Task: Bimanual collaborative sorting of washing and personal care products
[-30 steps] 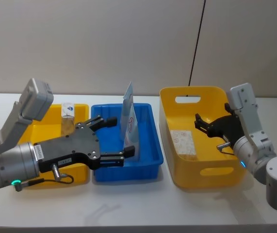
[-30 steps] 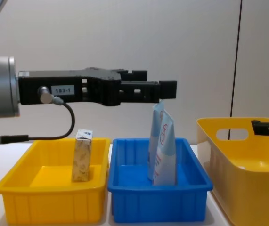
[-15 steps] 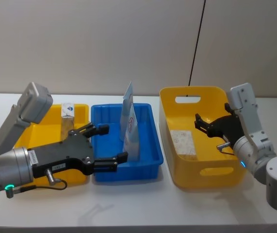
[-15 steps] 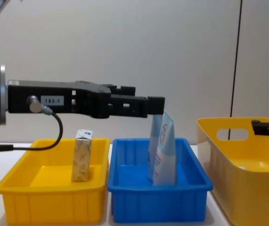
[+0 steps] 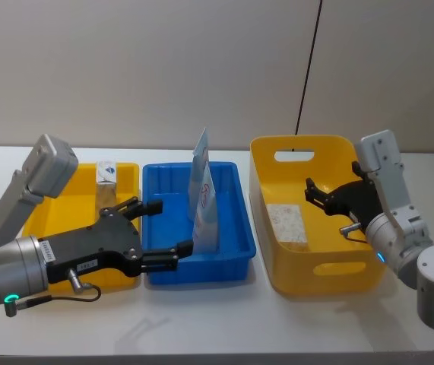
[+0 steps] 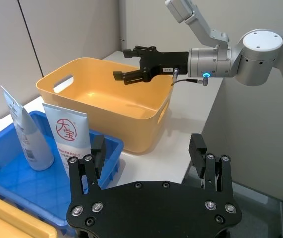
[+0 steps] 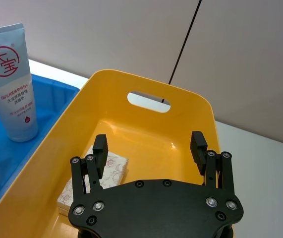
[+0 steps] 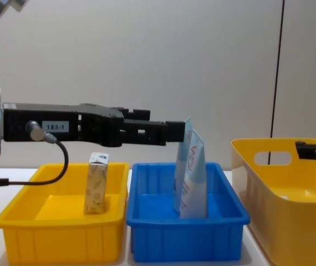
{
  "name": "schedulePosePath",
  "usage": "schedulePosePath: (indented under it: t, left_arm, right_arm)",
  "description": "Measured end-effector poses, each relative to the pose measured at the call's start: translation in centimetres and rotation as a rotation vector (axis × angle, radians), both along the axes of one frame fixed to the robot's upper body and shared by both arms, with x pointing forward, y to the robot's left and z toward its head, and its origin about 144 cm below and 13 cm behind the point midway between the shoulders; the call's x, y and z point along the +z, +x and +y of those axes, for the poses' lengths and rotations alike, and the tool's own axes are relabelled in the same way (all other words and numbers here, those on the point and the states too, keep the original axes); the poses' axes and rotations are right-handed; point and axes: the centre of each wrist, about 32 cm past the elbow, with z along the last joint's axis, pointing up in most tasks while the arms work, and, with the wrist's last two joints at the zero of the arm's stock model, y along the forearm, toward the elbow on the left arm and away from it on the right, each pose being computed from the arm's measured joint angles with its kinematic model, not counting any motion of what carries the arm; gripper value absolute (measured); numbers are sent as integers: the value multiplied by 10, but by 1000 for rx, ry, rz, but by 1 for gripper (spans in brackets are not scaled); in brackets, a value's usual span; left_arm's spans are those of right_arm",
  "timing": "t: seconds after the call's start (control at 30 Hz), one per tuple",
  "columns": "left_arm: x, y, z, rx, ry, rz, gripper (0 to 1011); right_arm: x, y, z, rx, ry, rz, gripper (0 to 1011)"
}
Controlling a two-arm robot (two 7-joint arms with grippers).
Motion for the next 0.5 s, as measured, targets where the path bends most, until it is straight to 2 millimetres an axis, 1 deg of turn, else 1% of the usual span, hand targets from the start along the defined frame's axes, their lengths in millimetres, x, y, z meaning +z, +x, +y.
schedulePosePath:
  t: [0.5]
  left_arm:
    - [-2, -1, 1, 14, 0, 5, 1002]
  right_arm:
    - [1, 0, 0, 2, 1, 0, 1003]
